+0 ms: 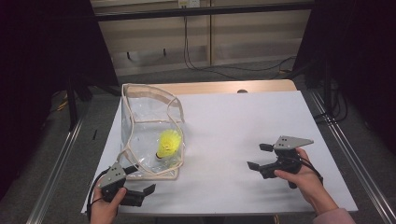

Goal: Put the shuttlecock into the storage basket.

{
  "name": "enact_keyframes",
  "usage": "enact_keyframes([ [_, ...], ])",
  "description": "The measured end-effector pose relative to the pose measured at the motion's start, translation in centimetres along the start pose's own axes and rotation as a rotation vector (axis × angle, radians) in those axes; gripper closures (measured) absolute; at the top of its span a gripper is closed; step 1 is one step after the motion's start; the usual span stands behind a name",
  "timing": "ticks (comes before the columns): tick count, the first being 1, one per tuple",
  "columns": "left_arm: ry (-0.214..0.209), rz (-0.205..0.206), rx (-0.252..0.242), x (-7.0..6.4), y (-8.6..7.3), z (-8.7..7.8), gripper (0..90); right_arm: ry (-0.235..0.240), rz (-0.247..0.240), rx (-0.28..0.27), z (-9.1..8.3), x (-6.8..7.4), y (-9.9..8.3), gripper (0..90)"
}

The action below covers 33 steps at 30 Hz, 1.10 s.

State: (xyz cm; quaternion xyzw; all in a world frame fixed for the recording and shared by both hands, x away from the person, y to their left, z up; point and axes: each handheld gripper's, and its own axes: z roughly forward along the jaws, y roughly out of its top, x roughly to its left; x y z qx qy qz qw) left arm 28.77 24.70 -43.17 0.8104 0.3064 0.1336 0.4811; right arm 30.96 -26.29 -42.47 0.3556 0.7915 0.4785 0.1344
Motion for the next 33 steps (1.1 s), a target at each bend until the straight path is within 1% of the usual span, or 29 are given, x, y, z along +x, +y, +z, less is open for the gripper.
enact_keyframes([
  [1, -0.005, -0.002, -0.007, 0.0, 0.0, 0.0, 2.5, -0.002, 0.005, 0.001, -0.1, 0.0, -0.1, 13.2],
  [4, -0.003, 0.000, -0.006, 0.0, 0.0, 0.1, 2.5, -0.006, 0.008, 0.001, -0.3, -0.1, -0.3, 13.1],
  [9, -0.005, -0.002, -0.007, 0.0, 0.0, 0.0, 2.5, -0.014, 0.003, -0.007, -0.5, -0.3, -0.6, 13.0],
  [12, -0.003, 0.001, -0.005, 0.0, 0.0, 0.0, 2.5, -0.017, 0.013, -0.001, -0.6, -0.3, -0.8, 12.6],
  [15, -0.004, -0.002, -0.007, 0.0, 0.0, 0.0, 2.5, -0.017, 0.013, 0.000, -0.6, -0.4, -1.0, 12.3],
  [18, -0.002, 0.006, -0.005, 0.1, 0.0, 0.0, 2.5, -0.021, 0.018, 0.000, -0.7, -0.4, -1.1, 12.1],
  [29, -0.004, 0.010, 0.000, 0.1, 0.0, 0.0, 2.5, -0.039, 0.020, 0.001, -1.2, -0.6, -1.7, 11.1],
  [30, -0.006, 0.002, -0.003, 0.0, 0.0, 0.1, 2.5, -0.040, 0.019, 0.002, -1.2, -0.6, -1.7, 11.0],
  [33, -0.004, 0.007, -0.003, 0.1, 0.0, 0.0, 2.6, -0.042, 0.017, 0.001, -1.3, -0.6, -1.9, 10.9],
])
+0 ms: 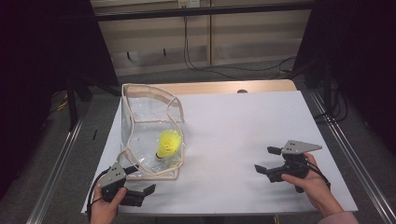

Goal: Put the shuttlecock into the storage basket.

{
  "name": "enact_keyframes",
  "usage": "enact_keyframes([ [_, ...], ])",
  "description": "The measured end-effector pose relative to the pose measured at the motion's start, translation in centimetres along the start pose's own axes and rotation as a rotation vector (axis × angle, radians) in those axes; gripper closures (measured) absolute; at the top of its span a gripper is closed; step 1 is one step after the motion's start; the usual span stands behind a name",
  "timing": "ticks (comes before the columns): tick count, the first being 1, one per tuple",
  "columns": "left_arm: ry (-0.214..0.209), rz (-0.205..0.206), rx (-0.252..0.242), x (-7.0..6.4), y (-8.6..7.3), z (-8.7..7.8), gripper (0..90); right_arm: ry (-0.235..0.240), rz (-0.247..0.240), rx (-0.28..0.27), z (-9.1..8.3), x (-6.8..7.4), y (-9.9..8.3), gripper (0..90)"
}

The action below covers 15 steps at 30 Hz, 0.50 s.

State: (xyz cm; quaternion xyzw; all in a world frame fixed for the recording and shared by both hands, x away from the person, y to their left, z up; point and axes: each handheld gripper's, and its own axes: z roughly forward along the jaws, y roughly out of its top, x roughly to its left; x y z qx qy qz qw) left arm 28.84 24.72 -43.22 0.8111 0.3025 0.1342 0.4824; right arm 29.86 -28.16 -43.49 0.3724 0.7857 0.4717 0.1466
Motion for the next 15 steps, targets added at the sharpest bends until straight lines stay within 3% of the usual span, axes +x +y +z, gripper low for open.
enact_keyframes([
  [15, -0.001, 0.000, 0.000, 0.01, 0.00, 0.00, 2.6, -0.022, -0.001, 0.007, -0.31, -0.21, -0.81, 10.9],
])
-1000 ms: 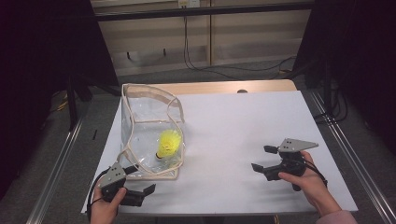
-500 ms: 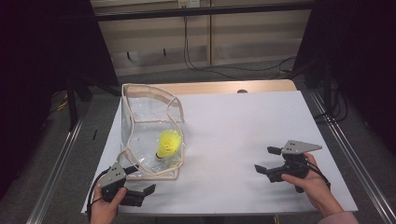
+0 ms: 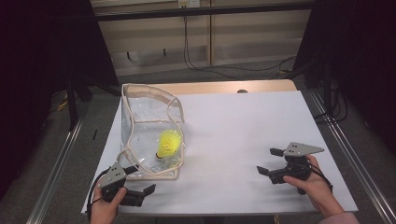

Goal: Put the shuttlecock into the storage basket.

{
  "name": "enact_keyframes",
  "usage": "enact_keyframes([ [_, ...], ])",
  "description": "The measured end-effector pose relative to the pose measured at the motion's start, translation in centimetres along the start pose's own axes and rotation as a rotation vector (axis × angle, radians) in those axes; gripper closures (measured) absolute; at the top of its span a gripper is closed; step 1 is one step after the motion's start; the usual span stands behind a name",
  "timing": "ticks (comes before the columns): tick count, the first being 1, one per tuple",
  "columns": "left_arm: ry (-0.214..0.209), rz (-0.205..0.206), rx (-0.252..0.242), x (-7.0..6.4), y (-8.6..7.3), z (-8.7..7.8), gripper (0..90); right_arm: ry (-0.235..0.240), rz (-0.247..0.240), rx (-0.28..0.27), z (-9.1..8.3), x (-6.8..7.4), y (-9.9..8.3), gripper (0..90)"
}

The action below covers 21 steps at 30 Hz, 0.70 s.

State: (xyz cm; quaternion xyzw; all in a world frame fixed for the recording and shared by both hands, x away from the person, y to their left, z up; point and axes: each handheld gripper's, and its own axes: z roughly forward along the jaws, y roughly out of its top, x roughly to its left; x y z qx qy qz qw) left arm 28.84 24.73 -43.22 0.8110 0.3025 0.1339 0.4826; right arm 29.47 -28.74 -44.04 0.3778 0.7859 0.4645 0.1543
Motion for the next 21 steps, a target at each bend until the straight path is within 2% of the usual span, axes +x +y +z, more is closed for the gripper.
enact_keyframes([
  [21, -0.003, -0.005, -0.002, -0.06, 0.02, 0.02, 2.6, -0.011, 0.000, -0.015, -0.42, -0.14, -0.64, 10.8],
])
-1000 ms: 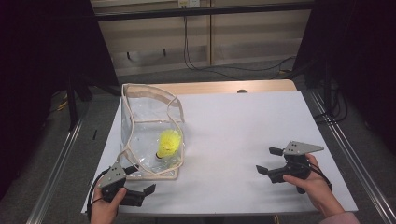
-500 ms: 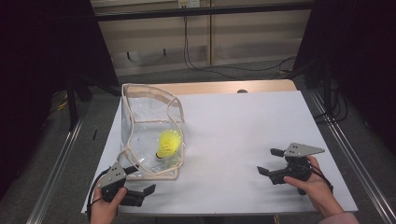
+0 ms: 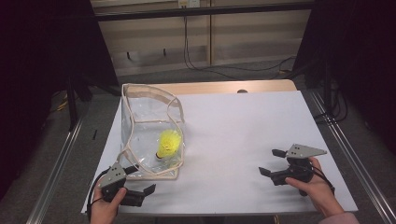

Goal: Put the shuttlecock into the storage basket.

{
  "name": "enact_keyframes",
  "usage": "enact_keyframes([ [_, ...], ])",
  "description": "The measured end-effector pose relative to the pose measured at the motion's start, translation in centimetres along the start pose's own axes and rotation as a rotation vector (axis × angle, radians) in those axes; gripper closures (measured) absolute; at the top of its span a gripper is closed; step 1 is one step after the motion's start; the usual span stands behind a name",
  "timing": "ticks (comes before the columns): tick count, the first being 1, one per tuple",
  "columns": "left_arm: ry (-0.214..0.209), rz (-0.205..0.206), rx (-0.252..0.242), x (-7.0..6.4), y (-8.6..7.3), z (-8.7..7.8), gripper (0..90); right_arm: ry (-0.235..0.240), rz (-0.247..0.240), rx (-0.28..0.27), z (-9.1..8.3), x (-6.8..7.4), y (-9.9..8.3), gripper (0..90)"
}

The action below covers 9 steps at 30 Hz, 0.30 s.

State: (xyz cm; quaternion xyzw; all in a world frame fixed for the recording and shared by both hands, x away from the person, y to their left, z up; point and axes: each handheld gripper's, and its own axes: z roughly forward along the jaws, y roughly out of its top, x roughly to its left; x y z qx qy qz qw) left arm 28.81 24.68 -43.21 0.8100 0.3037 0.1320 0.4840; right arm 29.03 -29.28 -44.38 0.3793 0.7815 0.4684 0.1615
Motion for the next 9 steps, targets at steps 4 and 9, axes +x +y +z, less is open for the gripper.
enact_keyframes([
  [4, 0.000, 0.003, -0.001, 0.01, 0.01, -0.02, 2.6, -0.004, 0.003, -0.007, -0.22, -0.05, 0.02, 10.7],
  [9, 0.007, 0.013, 0.011, 0.05, 0.05, 0.04, 2.5, -0.009, 0.001, -0.008, -0.21, -0.07, -0.03, 10.5],
])
